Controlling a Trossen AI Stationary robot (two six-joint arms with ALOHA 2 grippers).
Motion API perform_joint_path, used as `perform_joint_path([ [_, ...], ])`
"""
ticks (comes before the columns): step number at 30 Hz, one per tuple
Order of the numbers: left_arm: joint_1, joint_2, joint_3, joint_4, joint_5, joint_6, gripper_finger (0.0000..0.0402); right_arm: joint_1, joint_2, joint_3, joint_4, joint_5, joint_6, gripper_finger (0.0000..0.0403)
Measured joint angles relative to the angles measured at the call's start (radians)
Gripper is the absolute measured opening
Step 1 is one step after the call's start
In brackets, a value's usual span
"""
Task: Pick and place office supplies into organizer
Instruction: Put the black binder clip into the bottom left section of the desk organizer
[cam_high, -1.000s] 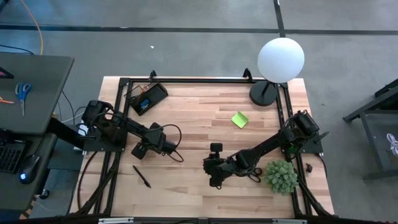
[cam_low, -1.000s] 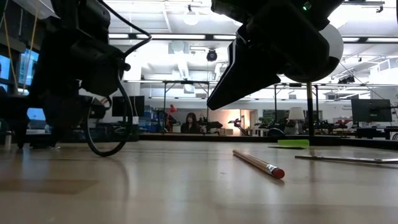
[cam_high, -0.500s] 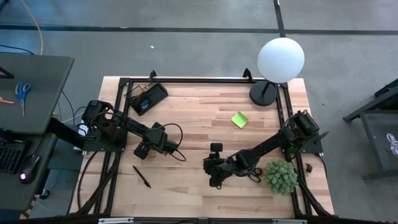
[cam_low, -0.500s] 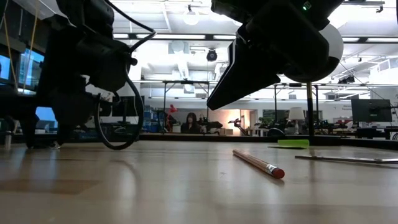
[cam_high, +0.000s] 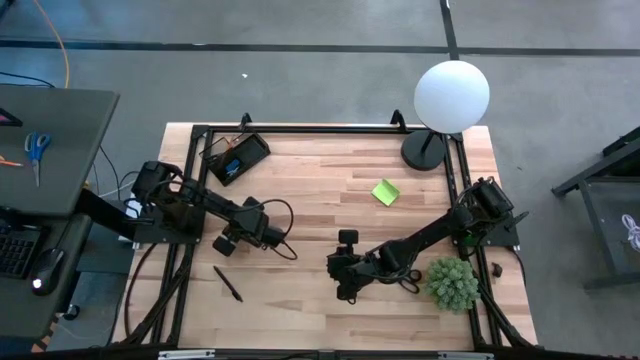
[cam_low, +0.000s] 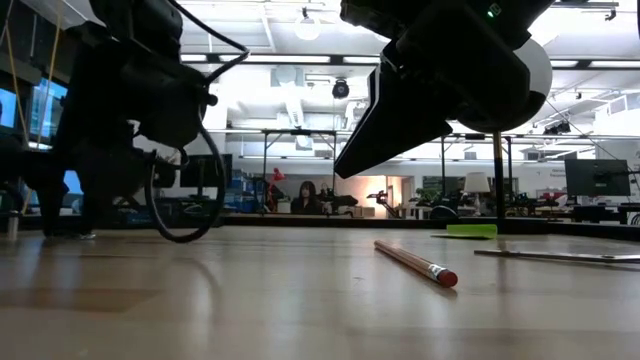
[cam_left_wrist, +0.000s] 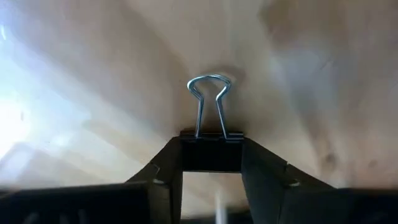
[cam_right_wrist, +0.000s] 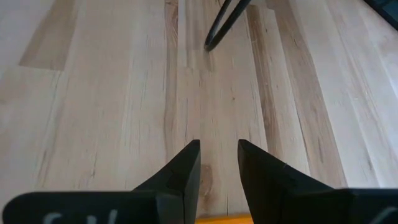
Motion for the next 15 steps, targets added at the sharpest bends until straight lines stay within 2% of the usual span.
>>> perform_joint_path([
  [4, 0.007, -0.005, 0.029, -0.113, -0.099, -0.022, 0.01, 0.0, 0.0, 0.0, 0.0, 0.0, 0.0, 0.0099],
  [8, 0.047, -0.061, 0.081, -0.174, -0.118, -0.022, 0.0103, 0.0, 0.0, 0.0, 0.0, 0.0, 0.001, 0.0099],
  [11, 0.113, -0.126, 0.12, -0.194, -0.128, -0.043, 0.0109, 0.0, 0.0, 0.0, -0.001, 0.0, 0.005, 0.0099],
  [15, 0.264, -0.218, 0.149, -0.203, -0.124, -0.124, 0.0113, 0.0, 0.0, 0.0, -0.005, 0.0, 0.008, 0.0099],
])
